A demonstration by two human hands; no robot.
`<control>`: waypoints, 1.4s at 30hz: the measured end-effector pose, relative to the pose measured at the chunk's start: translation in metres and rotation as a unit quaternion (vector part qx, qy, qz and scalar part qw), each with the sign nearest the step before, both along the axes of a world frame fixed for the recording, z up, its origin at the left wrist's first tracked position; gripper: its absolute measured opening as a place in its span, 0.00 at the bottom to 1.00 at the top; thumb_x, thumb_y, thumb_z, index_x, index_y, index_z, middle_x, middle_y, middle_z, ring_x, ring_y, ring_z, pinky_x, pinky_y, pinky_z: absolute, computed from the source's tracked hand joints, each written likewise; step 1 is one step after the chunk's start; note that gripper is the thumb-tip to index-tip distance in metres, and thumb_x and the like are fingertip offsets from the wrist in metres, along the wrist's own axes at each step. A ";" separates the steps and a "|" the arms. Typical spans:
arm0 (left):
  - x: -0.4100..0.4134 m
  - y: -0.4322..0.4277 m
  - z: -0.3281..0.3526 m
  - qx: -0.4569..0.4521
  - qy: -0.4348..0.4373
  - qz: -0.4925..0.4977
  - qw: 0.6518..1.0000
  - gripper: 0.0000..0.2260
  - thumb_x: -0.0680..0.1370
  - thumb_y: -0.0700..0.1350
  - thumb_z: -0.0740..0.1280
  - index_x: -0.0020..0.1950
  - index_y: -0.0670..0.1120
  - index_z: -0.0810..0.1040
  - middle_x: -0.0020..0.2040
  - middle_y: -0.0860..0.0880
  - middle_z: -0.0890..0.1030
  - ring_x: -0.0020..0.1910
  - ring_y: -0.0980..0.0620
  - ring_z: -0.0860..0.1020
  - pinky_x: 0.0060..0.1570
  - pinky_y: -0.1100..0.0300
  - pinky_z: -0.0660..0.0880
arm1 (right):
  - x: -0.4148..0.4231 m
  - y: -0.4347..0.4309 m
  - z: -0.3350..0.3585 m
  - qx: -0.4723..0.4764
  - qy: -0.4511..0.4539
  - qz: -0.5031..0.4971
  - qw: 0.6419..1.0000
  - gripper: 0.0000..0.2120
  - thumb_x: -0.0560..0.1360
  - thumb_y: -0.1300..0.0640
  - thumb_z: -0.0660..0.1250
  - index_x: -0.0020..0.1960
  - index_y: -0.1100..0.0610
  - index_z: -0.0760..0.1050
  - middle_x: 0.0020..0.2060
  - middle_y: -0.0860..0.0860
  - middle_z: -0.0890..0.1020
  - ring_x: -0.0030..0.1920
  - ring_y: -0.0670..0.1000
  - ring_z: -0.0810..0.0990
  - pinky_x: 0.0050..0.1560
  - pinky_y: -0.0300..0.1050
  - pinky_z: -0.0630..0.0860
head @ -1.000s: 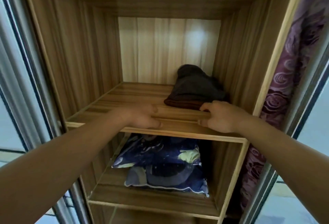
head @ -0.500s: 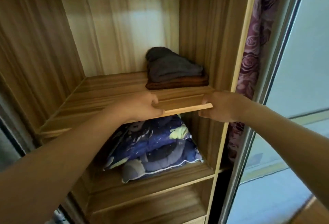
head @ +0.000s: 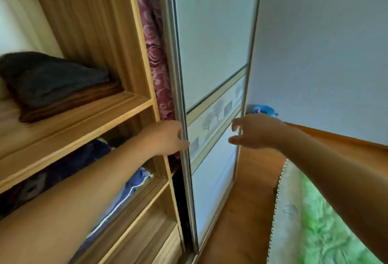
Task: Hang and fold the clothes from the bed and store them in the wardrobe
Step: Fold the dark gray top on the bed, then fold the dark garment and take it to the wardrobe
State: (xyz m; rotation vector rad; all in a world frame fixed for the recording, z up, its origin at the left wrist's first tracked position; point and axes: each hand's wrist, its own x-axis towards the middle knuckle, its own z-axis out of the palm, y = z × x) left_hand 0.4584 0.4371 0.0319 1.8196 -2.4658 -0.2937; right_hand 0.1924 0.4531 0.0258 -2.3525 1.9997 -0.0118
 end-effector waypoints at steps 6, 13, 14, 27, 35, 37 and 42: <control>-0.098 -0.043 -0.041 0.047 -0.025 -0.112 0.992 0.23 0.78 0.60 0.65 0.69 0.50 0.72 0.43 0.55 0.74 0.50 0.51 0.74 0.46 0.58 0.68 | -0.089 0.025 -0.032 0.058 0.005 -0.127 0.990 0.22 0.74 0.33 0.61 0.60 0.45 0.75 0.58 0.46 0.80 0.58 0.52 0.78 0.58 0.53 0.76; -0.222 -0.110 -0.092 0.078 -0.030 -0.180 0.980 0.20 0.79 0.58 0.66 0.66 0.49 0.73 0.61 0.49 0.79 0.58 0.49 0.77 0.56 0.54 0.75 | -0.193 0.010 -0.072 0.071 -0.025 -0.252 0.965 0.24 0.72 0.32 0.63 0.61 0.43 0.75 0.60 0.46 0.79 0.59 0.53 0.78 0.56 0.52 0.75; -0.241 -0.121 -0.099 0.079 -0.032 -0.188 0.978 0.19 0.79 0.57 0.66 0.65 0.50 0.74 0.61 0.50 0.79 0.57 0.49 0.77 0.56 0.53 0.75 | -0.209 0.003 -0.079 0.072 -0.028 -0.263 0.962 0.23 0.72 0.32 0.63 0.62 0.43 0.75 0.61 0.46 0.79 0.60 0.53 0.78 0.55 0.51 0.75; -0.462 -0.276 -0.124 0.068 -0.039 -0.279 0.957 0.19 0.79 0.57 0.65 0.67 0.51 0.74 0.59 0.52 0.78 0.53 0.52 0.77 0.50 0.57 0.75 | -0.392 -0.110 -0.113 0.091 -0.061 -0.353 0.929 0.20 0.75 0.36 0.63 0.63 0.43 0.74 0.63 0.45 0.78 0.61 0.53 0.78 0.55 0.54 0.78; -0.565 -0.365 -0.136 0.086 -0.048 -0.326 0.940 0.19 0.79 0.58 0.65 0.68 0.52 0.73 0.60 0.52 0.78 0.55 0.52 0.77 0.55 0.51 0.78 | -0.466 -0.187 -0.121 0.097 -0.057 -0.397 0.911 0.22 0.75 0.38 0.62 0.68 0.38 0.70 0.66 0.46 0.76 0.61 0.54 0.78 0.44 0.49 0.72; -0.593 -0.392 -0.141 0.087 -0.050 -0.338 0.936 0.19 0.79 0.58 0.65 0.67 0.53 0.73 0.60 0.53 0.78 0.54 0.53 0.77 0.54 0.52 0.78 | -0.489 -0.207 -0.124 0.100 -0.060 -0.422 0.899 0.21 0.75 0.38 0.63 0.67 0.40 0.71 0.63 0.46 0.76 0.59 0.53 0.78 0.43 0.48 0.71; -0.672 -0.456 -0.148 0.082 -0.055 -0.379 0.920 0.19 0.78 0.57 0.66 0.67 0.52 0.74 0.60 0.52 0.78 0.52 0.53 0.77 0.52 0.55 0.78 | -0.542 -0.249 -0.127 0.090 -0.074 -0.477 0.871 0.21 0.75 0.39 0.63 0.66 0.42 0.72 0.59 0.47 0.77 0.53 0.52 0.78 0.41 0.46 0.73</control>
